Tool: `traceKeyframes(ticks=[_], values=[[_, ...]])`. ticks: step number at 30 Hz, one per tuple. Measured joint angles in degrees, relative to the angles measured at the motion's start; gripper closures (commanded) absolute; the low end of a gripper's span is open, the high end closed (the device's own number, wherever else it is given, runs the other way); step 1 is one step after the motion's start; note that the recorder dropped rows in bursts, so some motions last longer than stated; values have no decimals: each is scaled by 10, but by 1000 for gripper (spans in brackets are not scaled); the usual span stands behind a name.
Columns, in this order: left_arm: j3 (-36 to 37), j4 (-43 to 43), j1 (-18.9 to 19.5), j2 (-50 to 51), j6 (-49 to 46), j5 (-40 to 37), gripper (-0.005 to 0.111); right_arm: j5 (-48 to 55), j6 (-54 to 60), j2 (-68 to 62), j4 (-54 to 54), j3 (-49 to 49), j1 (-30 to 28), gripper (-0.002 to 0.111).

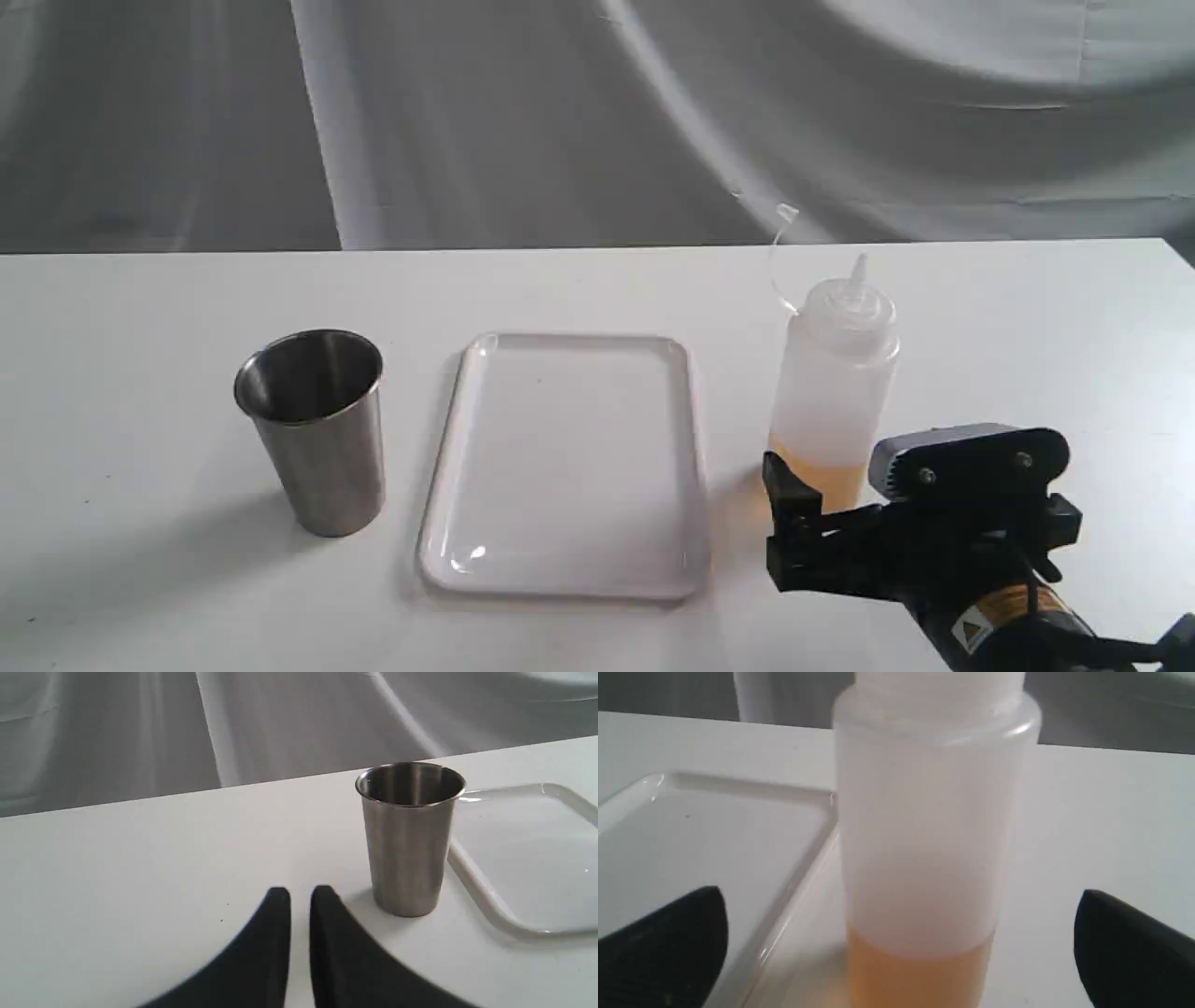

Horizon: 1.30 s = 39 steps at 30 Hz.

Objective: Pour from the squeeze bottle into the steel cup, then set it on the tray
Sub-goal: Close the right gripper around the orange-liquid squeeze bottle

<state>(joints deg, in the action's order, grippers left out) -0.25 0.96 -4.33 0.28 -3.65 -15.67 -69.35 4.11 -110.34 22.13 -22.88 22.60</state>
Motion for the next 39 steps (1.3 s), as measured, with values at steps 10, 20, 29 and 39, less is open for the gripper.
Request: traceKeyframes(ticks=[10, 20, 29, 39], values=[[0, 0, 0, 0, 0, 0, 98, -2, 0, -44, -14, -17, -23, 4], [0, 0, 0, 0, 0, 0, 98, -2, 11, -84, -25, -57, -24, 4], [0, 0, 0, 0, 0, 0, 98, -2, 13, -93, -39, -71, -61, 4], [0, 0, 0, 0, 0, 0, 98, 0, 7, -109, -69, -102, -66, 4]])
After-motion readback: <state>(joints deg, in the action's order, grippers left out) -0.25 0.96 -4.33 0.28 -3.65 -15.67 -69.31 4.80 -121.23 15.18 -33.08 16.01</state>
